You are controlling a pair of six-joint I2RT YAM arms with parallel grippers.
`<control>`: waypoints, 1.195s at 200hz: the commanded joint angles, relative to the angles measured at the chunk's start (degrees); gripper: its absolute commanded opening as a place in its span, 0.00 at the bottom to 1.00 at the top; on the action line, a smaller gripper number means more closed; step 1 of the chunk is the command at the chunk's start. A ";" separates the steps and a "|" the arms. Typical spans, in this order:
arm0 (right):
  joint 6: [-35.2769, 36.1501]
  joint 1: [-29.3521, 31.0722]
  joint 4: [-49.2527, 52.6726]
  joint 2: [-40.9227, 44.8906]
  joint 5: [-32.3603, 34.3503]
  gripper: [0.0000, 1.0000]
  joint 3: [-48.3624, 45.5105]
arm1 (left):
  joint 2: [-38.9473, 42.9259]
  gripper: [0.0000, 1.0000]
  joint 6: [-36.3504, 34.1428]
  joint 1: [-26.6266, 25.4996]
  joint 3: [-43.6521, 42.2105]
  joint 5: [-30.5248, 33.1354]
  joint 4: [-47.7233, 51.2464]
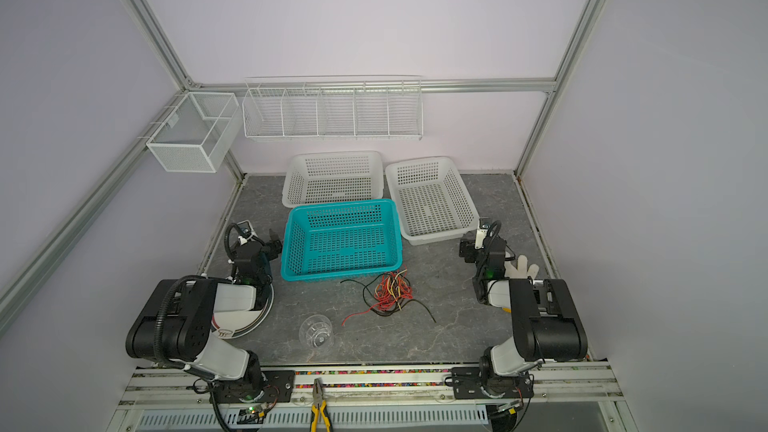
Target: Untangle the cables
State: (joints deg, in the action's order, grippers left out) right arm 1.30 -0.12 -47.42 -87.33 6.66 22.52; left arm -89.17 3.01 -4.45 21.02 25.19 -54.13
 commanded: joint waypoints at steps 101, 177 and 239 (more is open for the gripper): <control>-5.36 3.00 31.67 15.39 3.88 0.96 8.49 | 16.70 0.99 -1.71 -2.92 0.25 4.76 13.15; -10.13 6.80 49.94 25.60 -3.36 0.99 13.37 | 37.33 0.99 4.87 -7.82 6.55 -1.68 44.40; -13.14 14.71 57.43 32.06 -10.96 0.92 12.72 | 42.67 0.99 12.75 -13.97 6.78 -13.16 51.63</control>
State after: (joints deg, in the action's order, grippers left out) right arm -9.65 11.11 4.51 -57.12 -0.16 34.65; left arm -47.13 12.08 -14.28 26.48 16.88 -7.77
